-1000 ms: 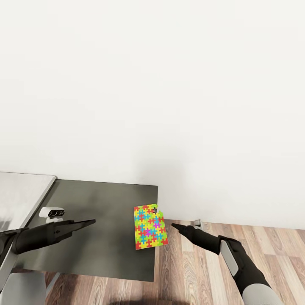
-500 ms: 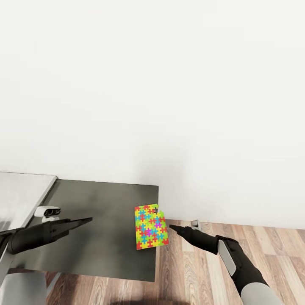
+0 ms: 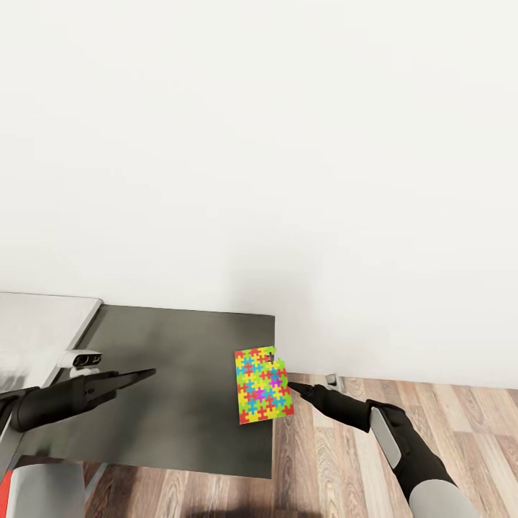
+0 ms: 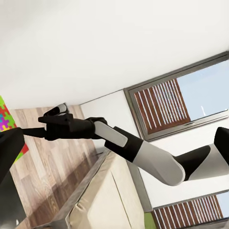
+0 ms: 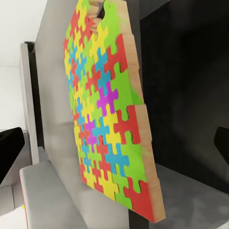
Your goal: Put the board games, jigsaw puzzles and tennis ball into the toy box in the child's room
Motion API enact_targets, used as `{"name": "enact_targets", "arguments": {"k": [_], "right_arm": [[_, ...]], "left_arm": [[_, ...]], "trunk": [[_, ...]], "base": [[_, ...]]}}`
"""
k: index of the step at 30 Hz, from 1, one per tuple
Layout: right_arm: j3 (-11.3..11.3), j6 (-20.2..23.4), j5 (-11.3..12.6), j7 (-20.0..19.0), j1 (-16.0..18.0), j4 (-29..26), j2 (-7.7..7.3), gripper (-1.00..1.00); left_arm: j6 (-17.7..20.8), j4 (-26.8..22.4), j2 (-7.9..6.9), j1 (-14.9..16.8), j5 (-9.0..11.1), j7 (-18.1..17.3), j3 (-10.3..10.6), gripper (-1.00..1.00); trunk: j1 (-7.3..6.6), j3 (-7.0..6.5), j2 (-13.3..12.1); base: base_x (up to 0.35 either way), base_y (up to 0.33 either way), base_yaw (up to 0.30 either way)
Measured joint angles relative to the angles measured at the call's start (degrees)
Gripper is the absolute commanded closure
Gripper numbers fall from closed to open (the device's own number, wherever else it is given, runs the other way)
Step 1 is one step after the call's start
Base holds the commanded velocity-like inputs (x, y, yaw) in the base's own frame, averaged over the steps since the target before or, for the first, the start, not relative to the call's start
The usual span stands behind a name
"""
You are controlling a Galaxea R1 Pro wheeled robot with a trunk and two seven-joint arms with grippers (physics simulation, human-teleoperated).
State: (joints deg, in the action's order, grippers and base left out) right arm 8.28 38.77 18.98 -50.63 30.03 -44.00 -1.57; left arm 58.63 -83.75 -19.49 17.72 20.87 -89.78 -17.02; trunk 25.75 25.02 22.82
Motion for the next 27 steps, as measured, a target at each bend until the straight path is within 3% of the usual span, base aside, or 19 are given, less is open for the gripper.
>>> {"name": "enact_targets", "arguments": {"k": [27], "right_arm": [[0.0, 0.0, 0.0, 0.0, 0.0, 0.0, 0.07, -1.00]], "left_arm": [[0.0, 0.0, 0.05, 0.0, 0.0, 0.0, 0.0, -1.00]], "trunk": [[0.00, 0.00, 0.0]], "base": [[0.000, 0.034, 0.000]]}}
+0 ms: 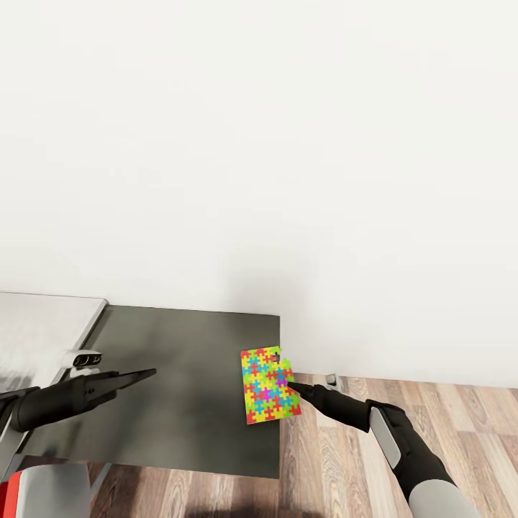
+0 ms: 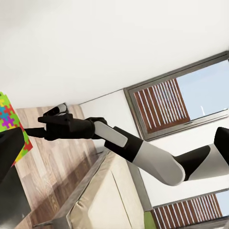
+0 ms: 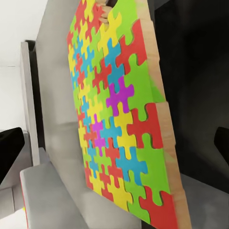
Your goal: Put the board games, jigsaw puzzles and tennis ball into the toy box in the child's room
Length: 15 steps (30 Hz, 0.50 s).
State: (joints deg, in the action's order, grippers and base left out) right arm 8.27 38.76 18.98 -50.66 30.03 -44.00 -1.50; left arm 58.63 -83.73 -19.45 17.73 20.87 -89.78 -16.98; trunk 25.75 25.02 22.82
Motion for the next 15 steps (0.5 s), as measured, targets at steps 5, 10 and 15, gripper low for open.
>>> {"name": "enact_targets", "arguments": {"k": [5, 10, 15], "right_arm": [[0.0, 0.0, 0.0, 0.0, 0.0, 0.0, 0.00, -1.00], [0.0, 0.0, 0.0, -0.1, 0.0, 0.0, 0.00, -1.00], [0.0, 0.0, 0.0, 0.0, 0.0, 0.0, 0.00, -1.00]], "left_arm": [[0.0, 0.0, 0.02, 0.0, 0.0, 0.0, 0.0, -1.00], [0.0, 0.0, 0.01, 0.0, 0.0, 0.0, 0.0, -1.00], [0.0, 0.0, 0.03, 0.0, 0.0, 0.0, 0.0, -1.00]], "trunk": [[0.00, 0.00, 0.0], [0.00, 0.00, 0.0], [0.00, 0.00, 0.0]], "base": [[0.000, 0.001, 0.000], [0.000, 0.001, 0.000], [0.000, 0.060, 0.000]]}}
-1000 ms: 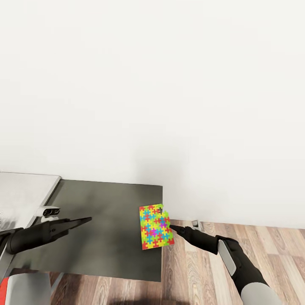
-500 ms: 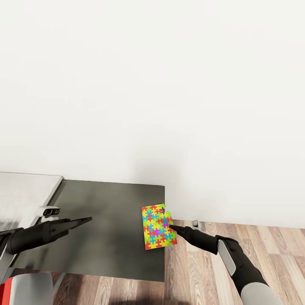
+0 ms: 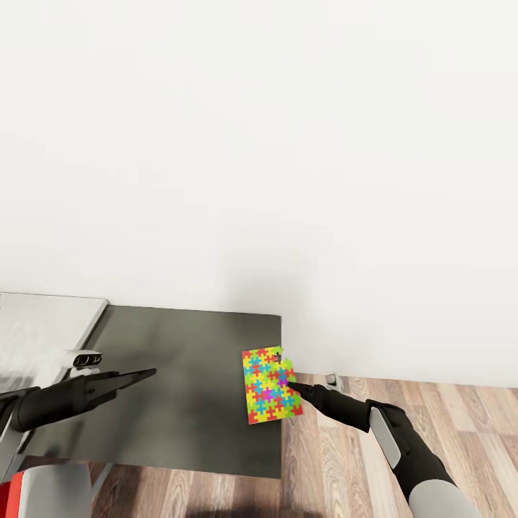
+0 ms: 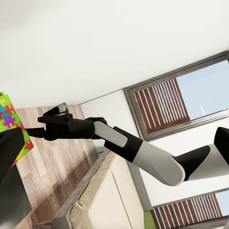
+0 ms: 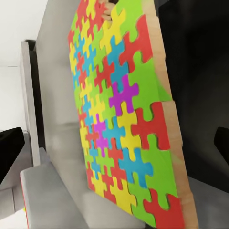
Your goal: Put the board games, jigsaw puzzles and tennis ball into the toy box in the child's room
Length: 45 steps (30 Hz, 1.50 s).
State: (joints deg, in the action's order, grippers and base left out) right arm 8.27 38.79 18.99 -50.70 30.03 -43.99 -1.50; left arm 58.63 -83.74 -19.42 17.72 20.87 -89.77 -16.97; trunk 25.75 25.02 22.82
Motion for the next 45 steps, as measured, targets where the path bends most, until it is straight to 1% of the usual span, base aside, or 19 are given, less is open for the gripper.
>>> {"name": "enact_targets", "arguments": {"k": [45], "right_arm": [[0.0, 0.1, 0.0, 0.0, 0.0, 0.0, 0.00, -1.00]], "left_arm": [[-0.1, 0.0, 0.01, 0.0, 0.0, 0.0, 0.0, -1.00]], "trunk": [[0.00, 0.00, 0.0]], "base": [[0.000, 0.020, 0.000]]}}
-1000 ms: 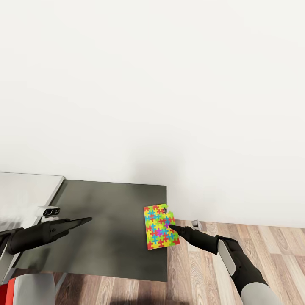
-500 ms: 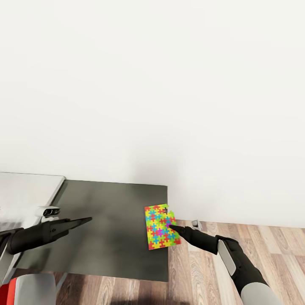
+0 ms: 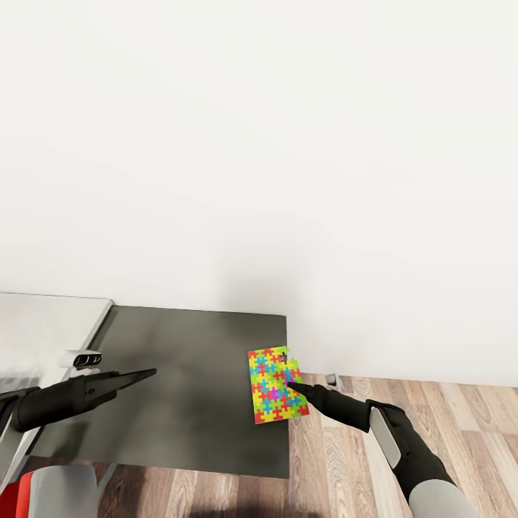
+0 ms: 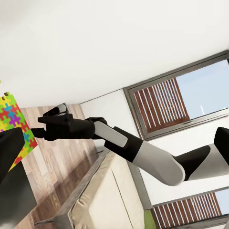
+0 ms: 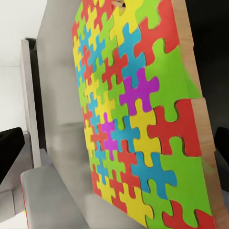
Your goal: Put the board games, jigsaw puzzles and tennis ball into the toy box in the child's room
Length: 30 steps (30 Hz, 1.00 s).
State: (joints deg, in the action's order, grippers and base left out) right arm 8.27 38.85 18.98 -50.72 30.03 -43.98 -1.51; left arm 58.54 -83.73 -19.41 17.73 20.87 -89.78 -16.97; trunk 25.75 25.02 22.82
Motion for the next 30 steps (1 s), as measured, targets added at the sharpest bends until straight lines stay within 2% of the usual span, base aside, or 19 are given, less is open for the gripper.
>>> {"name": "enact_targets", "arguments": {"k": [9, 10, 30], "right_arm": [[0.0, 0.0, 0.0, 0.0, 0.0, 0.0, 0.00, -1.00], [0.0, 0.0, 0.0, 0.0, 0.0, 0.0, 0.00, 1.00], [0.0, 0.0, 0.2, -0.1, 0.0, 0.0, -0.06, 1.00]], "left_arm": [[-0.1, 0.0, 0.00, 0.0, 0.0, 0.0, 0.0, -1.00], [-0.1, 0.0, 0.00, 0.0, 0.0, 0.0, 0.0, -1.00], [0.4, 0.0, -0.16, -0.1, 0.1, 0.0, 0.1, -1.00]], "trunk": [[0.00, 0.00, 0.0], [0.00, 0.00, 0.0], [0.00, 0.00, 0.0]], "base": [[0.000, 0.000, 0.000], [0.000, 0.000, 0.000], [0.000, 0.000, 0.000]]}}
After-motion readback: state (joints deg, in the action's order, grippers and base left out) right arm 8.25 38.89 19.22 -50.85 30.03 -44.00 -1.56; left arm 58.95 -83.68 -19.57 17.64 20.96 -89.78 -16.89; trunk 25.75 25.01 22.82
